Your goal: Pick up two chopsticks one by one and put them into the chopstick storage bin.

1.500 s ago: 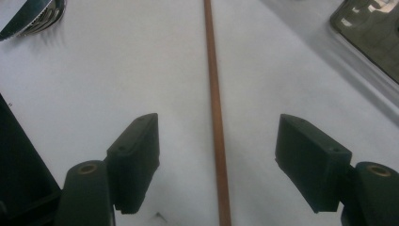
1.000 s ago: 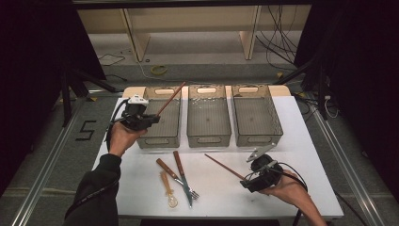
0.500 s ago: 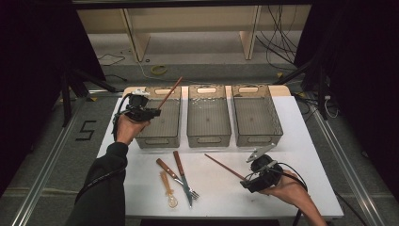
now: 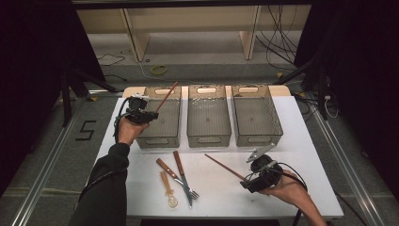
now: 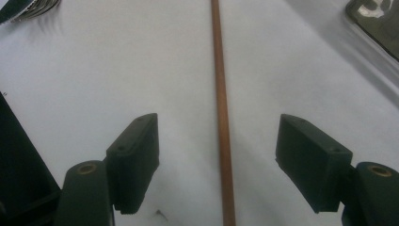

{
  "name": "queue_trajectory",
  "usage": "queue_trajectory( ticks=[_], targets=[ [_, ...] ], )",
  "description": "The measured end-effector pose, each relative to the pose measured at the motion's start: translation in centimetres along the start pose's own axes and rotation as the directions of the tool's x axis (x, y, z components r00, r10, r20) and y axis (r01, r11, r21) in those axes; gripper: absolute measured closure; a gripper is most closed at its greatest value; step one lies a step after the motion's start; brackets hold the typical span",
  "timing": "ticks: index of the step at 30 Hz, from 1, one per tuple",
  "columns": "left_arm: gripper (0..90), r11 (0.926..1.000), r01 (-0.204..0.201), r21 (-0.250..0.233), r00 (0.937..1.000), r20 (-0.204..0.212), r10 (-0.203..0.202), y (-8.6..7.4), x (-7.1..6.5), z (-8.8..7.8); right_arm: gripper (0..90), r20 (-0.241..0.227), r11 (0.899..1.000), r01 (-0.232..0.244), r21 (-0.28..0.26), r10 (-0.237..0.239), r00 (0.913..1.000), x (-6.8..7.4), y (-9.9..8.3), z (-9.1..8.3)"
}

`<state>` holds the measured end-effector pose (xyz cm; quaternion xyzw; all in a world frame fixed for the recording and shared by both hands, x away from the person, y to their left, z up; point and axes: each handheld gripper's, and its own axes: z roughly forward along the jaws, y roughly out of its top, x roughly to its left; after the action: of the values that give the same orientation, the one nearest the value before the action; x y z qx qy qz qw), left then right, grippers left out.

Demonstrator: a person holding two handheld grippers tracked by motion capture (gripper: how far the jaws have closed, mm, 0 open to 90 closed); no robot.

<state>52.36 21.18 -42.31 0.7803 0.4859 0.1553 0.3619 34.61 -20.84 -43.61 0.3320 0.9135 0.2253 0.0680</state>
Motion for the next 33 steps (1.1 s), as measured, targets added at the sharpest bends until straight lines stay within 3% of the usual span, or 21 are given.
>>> queue_trajectory(
  ticks=[4,9,15,20,26,29,31,33],
  targets=[
    [81.4,0.9997,0.019,0.016,0.9998,-0.005,-0.018,-0.2,0.1,0.3,31.5,-0.005,1.000,0.008,0.000,-0.008,1.0000,0.1,0.0,0.0],
    [59.8,0.9992,0.040,0.007,0.9990,-0.020,-0.040,0.1,-0.1,0.0,31.5,-0.001,1.000,0.004,-0.003,-0.004,1.0000,0.0,0.0,-0.1],
    [41.5,0.9973,0.057,-0.045,0.9982,0.021,-0.056,0.4,-0.8,-1.8,31.5,0.012,1.000,0.001,-0.006,-0.001,0.9999,-0.2,0.0,-0.4],
    [31.6,0.9928,0.067,-0.099,0.9946,0.086,-0.059,0.0,-1.7,-3.8,31.8,0.015,1.000,-0.002,0.000,0.002,0.9999,-0.4,0.0,-0.5],
    [24.2,0.9859,0.046,-0.161,0.9887,0.148,-0.021,-1.5,-3.6,-5.7,32.2,0.015,1.000,0.001,0.021,-0.002,0.9999,-0.4,0.2,-0.4],
    [21.7,0.9819,0.010,-0.189,0.9865,0.163,0.021,-2.3,-4.7,-6.4,32.4,0.013,0.999,0.005,0.034,-0.006,0.9999,-0.5,0.3,-0.3],
    [20.9,0.9761,-0.017,-0.217,0.9824,0.178,0.057,-2.8,-5.4,-6.8,32.6,0.013,0.999,0.003,0.047,-0.004,0.9999,-0.5,0.3,-0.2],
    [20.6,0.9748,-0.040,-0.219,0.9787,0.188,0.083,-3.2,-6.0,-7.0,33.8,0.011,0.999,0.005,0.054,-0.006,0.9999,-0.6,0.4,-0.1]
  ],
)
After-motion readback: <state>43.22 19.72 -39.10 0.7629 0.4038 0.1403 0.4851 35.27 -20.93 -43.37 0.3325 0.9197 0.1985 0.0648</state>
